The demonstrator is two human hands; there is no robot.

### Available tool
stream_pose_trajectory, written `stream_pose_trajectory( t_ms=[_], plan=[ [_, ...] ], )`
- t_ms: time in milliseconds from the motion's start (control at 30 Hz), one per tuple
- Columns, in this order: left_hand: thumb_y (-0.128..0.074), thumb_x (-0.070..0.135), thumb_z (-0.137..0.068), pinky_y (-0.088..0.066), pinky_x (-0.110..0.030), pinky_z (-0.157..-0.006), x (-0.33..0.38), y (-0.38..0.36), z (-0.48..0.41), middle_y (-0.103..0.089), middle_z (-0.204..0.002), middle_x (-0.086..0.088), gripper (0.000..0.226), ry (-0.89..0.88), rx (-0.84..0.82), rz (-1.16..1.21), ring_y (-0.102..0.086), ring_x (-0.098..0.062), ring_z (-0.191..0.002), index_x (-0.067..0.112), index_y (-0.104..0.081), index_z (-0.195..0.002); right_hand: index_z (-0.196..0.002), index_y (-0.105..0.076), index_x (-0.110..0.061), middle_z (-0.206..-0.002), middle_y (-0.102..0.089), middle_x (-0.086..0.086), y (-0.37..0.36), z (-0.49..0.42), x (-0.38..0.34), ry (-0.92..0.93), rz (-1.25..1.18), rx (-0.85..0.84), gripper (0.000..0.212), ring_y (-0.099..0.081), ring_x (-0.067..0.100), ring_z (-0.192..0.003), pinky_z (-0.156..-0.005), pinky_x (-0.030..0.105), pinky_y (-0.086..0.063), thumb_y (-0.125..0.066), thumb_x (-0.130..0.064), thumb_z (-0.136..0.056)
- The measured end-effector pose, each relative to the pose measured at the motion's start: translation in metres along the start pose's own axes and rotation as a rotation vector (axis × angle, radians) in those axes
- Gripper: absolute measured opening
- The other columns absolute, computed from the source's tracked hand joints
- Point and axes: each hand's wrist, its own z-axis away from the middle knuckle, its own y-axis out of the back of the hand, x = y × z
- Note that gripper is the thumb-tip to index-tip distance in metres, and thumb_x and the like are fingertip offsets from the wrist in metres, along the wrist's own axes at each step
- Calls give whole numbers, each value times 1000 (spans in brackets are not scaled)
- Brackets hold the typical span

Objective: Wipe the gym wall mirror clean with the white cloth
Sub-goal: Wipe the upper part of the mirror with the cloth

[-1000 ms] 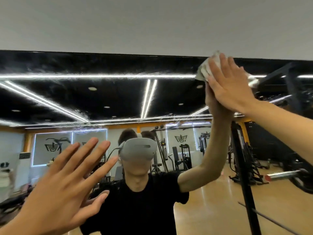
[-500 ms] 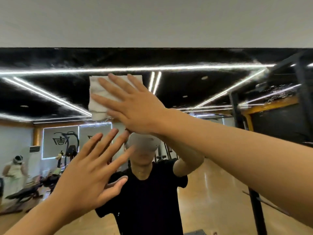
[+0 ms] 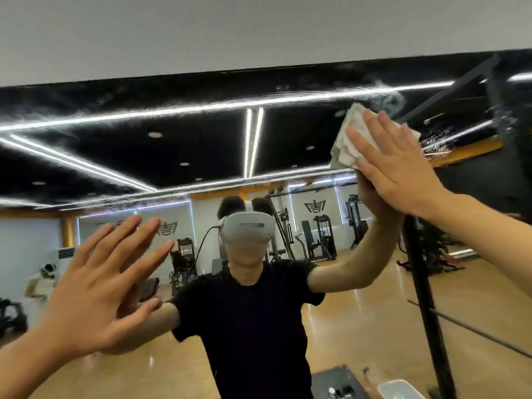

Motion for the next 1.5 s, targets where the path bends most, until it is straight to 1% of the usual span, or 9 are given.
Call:
stream_pose_trajectory(
  t_ms=[100,233,300,400,500,800,1067,1300,1500],
  plan=[
    [-48,60,-91,-22,-63,-121,24,1,-12,-36,-165,-23,74,95,22,2,-29,-44,-154,16,-51,-149,-169,-8,-34,-177,2,5,-3,0,5,0,-1,8,60,8,25,-163,-130,53,4,-16,-48,-110],
    [-54,48,-87,-31,-60,-115,87,0,-58,-38,-158,-25,65,71,150,43,-36,-43,-146,14,-51,-142,-168,-9,-34,-177,2,6,-12,-2,6,14,-14,51,60,6,27,-163,-130,56,-1,-16,-49,-111],
    [-55,48,-90,-28,-59,-121,120,-5,-88,-33,-166,-21,67,29,122,68,-30,-39,-154,15,-48,-148,-168,-9,-34,-177,2,7,-13,-3,9,27,-30,63,59,5,28,-163,-130,56,-1,-17,-49,-111],
    [-51,49,-95,-11,-51,-132,160,-14,-125,-21,-174,-17,75,-61,48,16,-16,-33,-162,16,-41,-161,-168,-13,-33,-177,2,7,-14,-1,9,45,-64,72,59,6,28,-163,-130,56,1,-19,-48,-111],
    [-44,51,-98,-6,-52,-132,183,-18,-156,-11,-176,-16,77,-60,12,-47,-11,-34,-163,17,-30,-167,-168,-18,-31,-177,-2,8,-18,5,13,62,-84,108,59,2,30,-163,-130,56,0,-21,-46,-112],
    [-38,53,-101,-14,-60,-129,195,-29,-170,-12,-176,-14,75,33,6,-101,-13,-35,-163,18,-28,-167,-168,-14,-33,-177,-4,7,-15,7,48,208,-27,67,59,-1,28,-163,-130,57,-5,-24,-47,-112],
    [-41,53,-100,-14,-58,-129,193,-31,-169,-14,-176,-14,76,10,43,-119,-14,-34,-163,19,-28,-167,-169,-7,-31,-177,2,8,10,-83,43,-38,-72,94,62,3,30,-163,-130,57,-2,-15,-48,-109],
    [-41,53,-100,-20,-61,-126,195,-32,-168,-13,-176,-14,76,23,34,-109,-15,-34,-163,20,-27,-168,-169,-7,-33,-177,2,5,-19,41,30,69,-75,35,61,6,25,-163,-130,57,-4,-18,-48,-111],
    [-42,53,-99,-20,-60,-125,196,-32,-169,-15,-176,-13,77,34,30,-90,-14,-34,-163,21,-28,-168,-169,-5,-33,-177,7,4,-3,-28,54,3,-66,63,65,8,25,-163,-130,56,0,-9,-54,-107]
  ],
)
